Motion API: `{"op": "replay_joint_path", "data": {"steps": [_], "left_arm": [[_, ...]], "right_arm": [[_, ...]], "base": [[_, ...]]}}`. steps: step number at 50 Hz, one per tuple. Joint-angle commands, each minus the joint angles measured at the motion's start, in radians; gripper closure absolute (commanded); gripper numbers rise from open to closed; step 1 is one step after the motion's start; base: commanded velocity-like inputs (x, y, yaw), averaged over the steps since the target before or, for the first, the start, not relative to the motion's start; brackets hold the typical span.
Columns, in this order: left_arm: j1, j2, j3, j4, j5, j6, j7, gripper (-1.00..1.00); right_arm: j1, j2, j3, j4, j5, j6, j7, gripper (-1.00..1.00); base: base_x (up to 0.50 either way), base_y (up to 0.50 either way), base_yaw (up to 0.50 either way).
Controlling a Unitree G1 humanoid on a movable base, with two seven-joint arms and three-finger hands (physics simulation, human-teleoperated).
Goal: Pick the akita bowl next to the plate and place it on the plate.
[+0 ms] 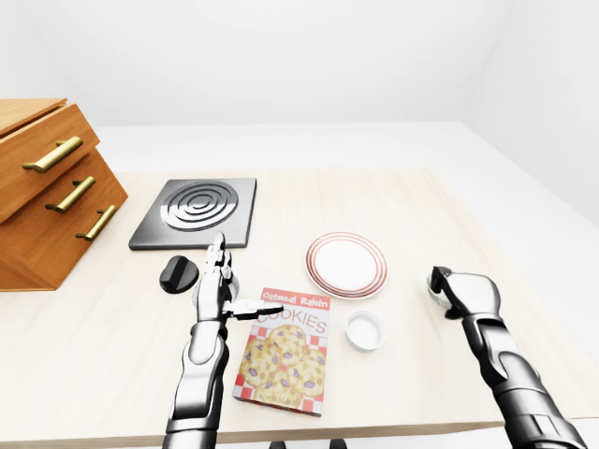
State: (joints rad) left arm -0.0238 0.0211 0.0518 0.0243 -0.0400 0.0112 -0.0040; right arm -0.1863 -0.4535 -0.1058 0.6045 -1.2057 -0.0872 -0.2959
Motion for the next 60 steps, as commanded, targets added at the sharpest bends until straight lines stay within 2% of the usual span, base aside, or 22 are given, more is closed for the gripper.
{"op": "replay_joint_path", "data": {"steps": [1,3,5,7,10,14,17,19,25,26,30,35,39,44,49,50,52,53,56,58,60], "left_arm": [[0.005,-0.001,-0.001,-0.013,-0.004,0.011,-0.001,-1.0],[0.006,-0.001,-0.001,-0.017,-0.003,0.014,-0.001,-1.0],[0.002,0.0,0.001,0.001,-0.004,0.0,-0.003,-1.0],[0.006,-0.001,-0.001,-0.008,-0.004,0.005,-0.003,-1.0],[0.007,0.0,0.0,-0.011,-0.004,0.006,-0.004,-1.0],[0.006,0.0,0.001,0.002,-0.005,-0.006,-0.006,-1.0],[0.007,0.0,0.002,0.001,-0.006,-0.006,-0.006,-1.0],[0.011,-0.001,0.0,-0.012,-0.006,0.004,-0.006,-1.0],[0.01,0.0,0.002,-0.007,-0.008,0.0,-0.006,-1.0],[0.012,-0.001,0.001,-0.016,-0.008,0.007,-0.005,-1.0],[0.013,0.0,0.003,-0.006,-0.01,-0.003,-0.007,-1.0],[0.014,0.0,0.003,-0.02,-0.011,0.01,-0.006,-1.0],[0.012,0.0,0.004,-0.013,-0.012,0.005,-0.006,-1.0],[0.015,0.0,0.004,-0.03,-0.014,0.02,-0.006,-1.0],[0.013,0.0,0.004,-0.028,-0.014,0.02,-0.006,-1.0],[0.013,0.0,0.005,-0.023,-0.014,0.016,-0.007,-1.0],[0.014,0.0,0.004,-0.032,-0.014,0.023,-0.006,-1.0],[0.011,0.0,0.005,-0.02,-0.015,0.014,-0.007,-1.0],[0.014,0.0,0.004,-0.03,-0.014,0.022,-0.006,-1.0],[0.011,0.0,0.006,-0.013,-0.015,0.008,-0.008,-1.0],[0.011,0.0,0.005,-0.024,-0.014,0.018,-0.006,-1.0]], "right_arm": [[0.129,-0.008,-0.105,-0.286,-0.001,0.0,0.184,1.0],[0.155,0.001,-0.149,-0.401,0.008,0.0,0.253,1.0],[0.177,0.016,-0.196,-0.529,0.025,0.0,0.347,1.0],[0.189,0.039,-0.256,-0.709,0.079,0.0,0.485,1.0],[0.163,0.053,-0.305,-0.822,0.123,0.0,0.588,1.0],[0.073,0.013,-0.364,-0.964,0.221,0.0,0.753,1.0],[0.019,-0.024,-0.381,-1.013,0.267,0.0,0.821,1.0],[-0.043,-0.066,-0.383,-1.038,0.301,0.0,0.875,1.0],[-0.18,-0.142,-0.34,-1.048,0.347,0.0,0.941,1.0],[-0.221,-0.157,-0.324,-1.054,0.358,0.0,0.96,1.0],[-0.296,-0.179,-0.284,-1.062,0.373,0.0,0.993,1.0],[-0.423,-0.173,-0.193,-1.025,0.369,0.0,0.994,1.0],[-0.471,-0.136,-0.159,-1.004,0.346,0.0,0.994,1.0],[-0.505,-0.074,-0.112,-0.989,0.305,0.0,0.994,1.0],[-0.549,-0.034,-0.079,-0.947,0.264,0.0,0.983,1.0],[-0.566,-0.021,-0.065,-0.93,0.247,0.0,0.969,1.0],[-0.569,-0.004,-0.054,-0.918,0.225,0.0,0.953,1.0],[-0.567,0.011,-0.045,-0.915,0.214,0.0,0.944,1.0],[-0.568,0.048,-0.025,-0.898,0.183,0.0,0.916,1.0],[-0.567,0.074,-0.006,-0.869,0.149,0.0,0.884,1.0],[-0.568,0.094,0.005,-0.849,0.129,0.0,0.865,1.0]], "base": [[0.0,0.0,0.0],[0.0,0.0,0.0],[0.0,0.0,0.0],[0.0,0.0,0.0],[0.0,0.0,0.0],[0.0,0.0,0.0],[0.0,0.0,0.0],[0.0,0.0,0.0],[0.0,0.0,0.0],[0.0,0.0,0.0],[0.0,0.0,0.0],[0.0,0.0,0.0],[0.0,0.0,0.0],[0.0,0.0,0.0],[0.0,0.0,0.0],[0.0,0.0,0.0],[0.0,0.0,0.0],[0.0,0.0,0.0],[0.0,0.0,0.0],[0.0,0.0,0.0],[0.0,0.0,0.0]]}}
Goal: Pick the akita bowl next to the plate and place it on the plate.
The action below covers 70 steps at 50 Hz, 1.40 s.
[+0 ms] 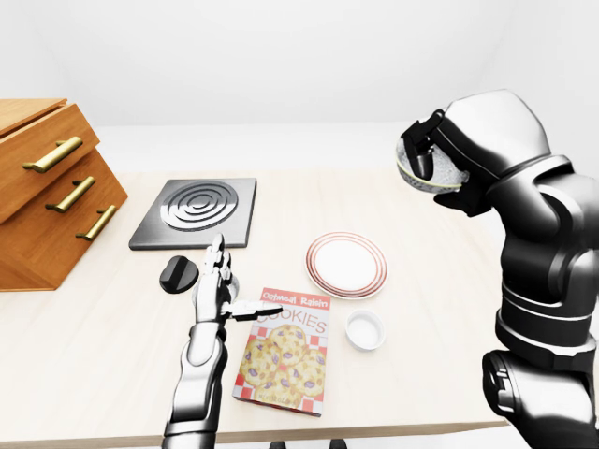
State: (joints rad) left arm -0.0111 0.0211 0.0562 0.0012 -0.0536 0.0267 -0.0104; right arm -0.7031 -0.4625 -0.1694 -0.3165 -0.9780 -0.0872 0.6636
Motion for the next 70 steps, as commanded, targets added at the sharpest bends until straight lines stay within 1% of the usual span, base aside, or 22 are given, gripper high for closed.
{"op": "replay_joint_path", "data": {"steps": [1,2,4,7,9,12,13,17,20,22,26,30,39,42,43,52,55,57,61,62,65,70], "left_arm": [[0.003,-0.001,-0.002,-0.019,0.0,0.016,0.002,-1.0],[0.002,0.0,0.0,-0.004,0.0,0.002,0.0,-1.0],[0.005,-0.001,-0.001,-0.014,0.0,0.009,0.001,-1.0],[0.005,-0.001,-0.001,-0.009,0.0,0.004,0.0,-1.0],[0.006,0.0,-0.001,-0.016,0.0,0.01,0.0,-1.0],[0.007,0.0,0.0,-0.013,0.0,0.006,-0.001,-1.0],[0.002,0.0,0.002,0.001,-0.001,-0.003,-0.002,-1.0],[0.006,-0.001,0.0,-0.018,-0.001,0.012,0.001,-1.0],[0.003,0.0,0.002,-0.002,-0.002,-0.001,-0.001,-1.0],[0.005,0.0,0.001,-0.012,-0.002,0.007,0.0,-1.0],[0.003,0.0,0.002,-0.002,-0.002,-0.001,-0.001,-1.0],[0.0,0.001,0.003,0.001,-0.002,-0.001,0.0,-1.0],[0.003,0.0,0.001,-0.012,-0.003,0.01,0.001,-1.0],[0.002,0.0,0.002,0.002,-0.003,-0.003,0.0,-1.0],[0.003,-0.001,0.0,-0.015,-0.002,0.012,0.002,-1.0],[0.002,0.0,0.002,-0.007,-0.003,0.007,0.002,-1.0],[0.005,0.0,0.001,-0.019,-0.003,0.015,0.002,-1.0],[0.003,0.0,0.002,-0.009,-0.003,0.007,0.002,-1.0],[0.005,-0.001,0.001,-0.012,-0.003,0.009,0.002,-1.0],[0.006,-0.001,0.0,-0.023,-0.003,0.017,0.003,-1.0],[0.002,0.0,0.002,-0.005,-0.003,0.005,0.002,-1.0],[0.0,0.0,0.002,-0.008,-0.003,0.01,0.003,-1.0]], "right_arm": [[-0.055,0.113,0.078,0.092,-0.115,0.0,-0.111,1.0],[-0.059,0.123,0.085,0.108,-0.128,0.0,-0.124,1.0],[-0.062,0.136,0.096,0.135,-0.152,0.0,-0.147,1.0],[-0.055,0.168,0.116,0.169,-0.187,0.0,-0.179,1.0],[-0.046,0.189,0.128,0.182,-0.202,0.0,-0.192,1.0],[-0.028,0.212,0.145,0.198,-0.23,0.0,-0.217,1.0],[-0.013,0.225,0.156,0.211,-0.246,0.0,-0.232,1.0],[0.012,0.242,0.165,0.237,-0.276,0.0,-0.267,1.0],[0.021,0.252,0.17,0.25,-0.286,0.0,-0.277,1.0],[0.03,0.259,0.174,0.256,-0.293,0.0,-0.286,1.0],[0.052,0.267,0.183,0.281,-0.314,0.0,-0.322,1.0],[0.056,0.275,0.19,0.312,-0.329,0.0,-0.348,1.0],[0.059,0.277,0.196,0.385,-0.356,0.0,-0.407,1.0],[0.057,0.28,0.201,0.419,-0.364,0.0,-0.434,1.0],[0.056,0.278,0.202,0.433,-0.371,0.0,-0.446,1.0],[0.037,0.276,0.208,0.503,-0.388,0.0,-0.489,1.0],[0.034,0.278,0.21,0.519,-0.392,0.0,-0.501,1.0],[0.038,0.279,0.215,0.537,-0.4,0.0,-0.518,1.0],[0.05,0.278,0.222,0.564,-0.421,0.0,-0.552,1.0],[0.053,0.278,0.223,0.569,-0.424,0.0,-0.558,1.0],[0.06,0.28,0.225,0.583,-0.433,0.0,-0.578,1.0],[0.073,0.283,0.231,0.612,-0.449,0.0,-0.613,1.0]], "base": [[0.0,0.0,0.0],[0.0,0.0,0.0],[0.0,0.0,0.0],[0.0,0.0,0.0],[0.0,0.0,0.0],[0.0,0.0,0.0],[0.0,0.0,0.0],[0.0,0.0,0.0],[0.0,0.0,0.0],[0.0,0.0,0.0],[0.0,0.0,0.0],[0.0,0.0,0.0],[0.0,0.0,0.0],[0.0,0.0,0.0],[0.0,0.0,0.0],[0.0,0.0,0.0],[0.0,0.0,0.0],[0.01,0.0,0.0],[0.0,0.0,0.0],[0.0,0.0,0.0],[0.0,0.0,0.0],[0.0,0.0,0.0]]}}
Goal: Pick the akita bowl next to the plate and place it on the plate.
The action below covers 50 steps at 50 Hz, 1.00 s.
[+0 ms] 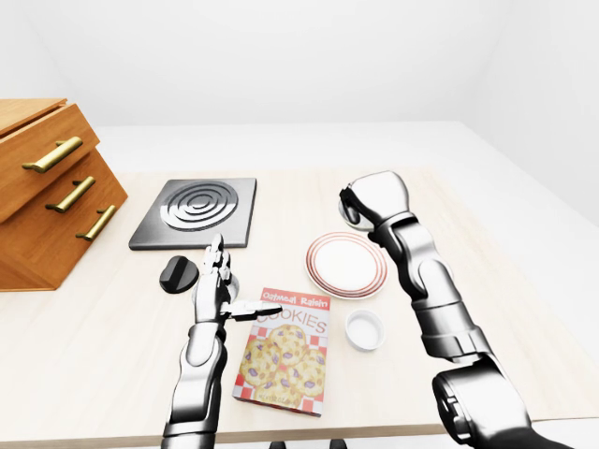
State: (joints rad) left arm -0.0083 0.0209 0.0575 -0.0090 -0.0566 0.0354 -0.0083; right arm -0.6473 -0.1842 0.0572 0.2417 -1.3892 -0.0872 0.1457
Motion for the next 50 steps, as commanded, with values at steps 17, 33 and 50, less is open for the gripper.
{"op": "replay_joint_path", "data": {"steps": [17,33,50], "left_arm": [[-0.004,0.001,0.0,0.009,0.001,-0.004,0.0,-1.0],[-0.007,0.001,0.001,0.022,0.0,-0.015,-0.001,-1.0],[-0.005,0.0,-0.001,0.013,0.0,-0.007,0.002,-1.0]], "right_arm": [[0.061,0.043,0.029,0.075,-0.035,0.0,-0.118,1.0],[0.115,0.07,0.049,0.039,-0.044,0.0,-0.125,1.0],[0.137,0.074,0.052,0.08,-0.032,0.0,-0.172,1.0]], "base": [[0.0,0.0,0.0],[0.0,0.0,0.0],[0.0,0.0,0.0]]}}
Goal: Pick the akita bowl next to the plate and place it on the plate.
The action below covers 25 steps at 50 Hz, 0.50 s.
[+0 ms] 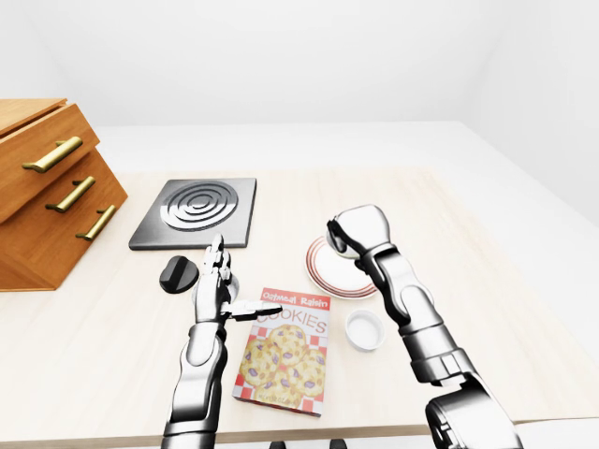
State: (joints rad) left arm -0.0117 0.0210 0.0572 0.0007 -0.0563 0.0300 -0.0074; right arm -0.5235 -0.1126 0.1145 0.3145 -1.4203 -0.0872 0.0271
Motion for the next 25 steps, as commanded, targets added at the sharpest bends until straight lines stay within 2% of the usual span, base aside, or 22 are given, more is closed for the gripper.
{"op": "replay_joint_path", "data": {"steps": [1,6,8,11,14,16,23,25], "left_arm": [[-0.002,0.0,0.0,0.006,0.0,-0.003,0.001,-1.0],[-0.004,0.0,0.001,0.014,-0.001,-0.008,0.0,-1.0],[0.0,0.0,0.0,-0.001,-0.001,0.003,0.001,-1.0],[-0.001,0.0,0.0,0.004,-0.001,-0.002,0.001,-1.0],[0.002,-0.001,-0.002,-0.013,-0.001,0.012,0.003,-1.0],[-0.001,-0.001,-0.001,-0.004,-0.001,0.005,0.002,-1.0],[0.001,-0.001,-0.001,-0.007,-0.001,0.008,0.002,-1.0],[0.001,0.0,0.0,0.006,-0.001,-0.005,0.0,-1.0]], "right_arm": [[0.013,0.001,-0.005,0.009,-0.001,0.0,-0.055,1.0],[0.01,0.006,-0.001,0.024,0.001,0.0,-0.064,1.0],[0.01,0.007,-0.001,0.03,0.006,0.0,-0.063,1.0],[0.014,0.005,-0.001,0.032,0.01,0.0,-0.061,1.0],[0.014,0.004,-0.001,0.046,0.014,0.0,-0.062,1.0],[0.016,0.004,0.0,0.048,0.017,0.0,-0.06,1.0],[0.013,0.003,0.003,0.077,0.018,0.0,-0.068,1.0],[0.013,0.003,0.003,0.088,0.018,0.0,-0.074,1.0]], "base": [[0.0,0.0,0.0],[0.0,0.0,0.0],[0.0,0.0,0.0],[0.0,0.0,0.0],[0.0,0.0,0.0],[0.0,0.0,0.0],[0.0,0.0,0.0],[0.0,0.0,0.0]]}}
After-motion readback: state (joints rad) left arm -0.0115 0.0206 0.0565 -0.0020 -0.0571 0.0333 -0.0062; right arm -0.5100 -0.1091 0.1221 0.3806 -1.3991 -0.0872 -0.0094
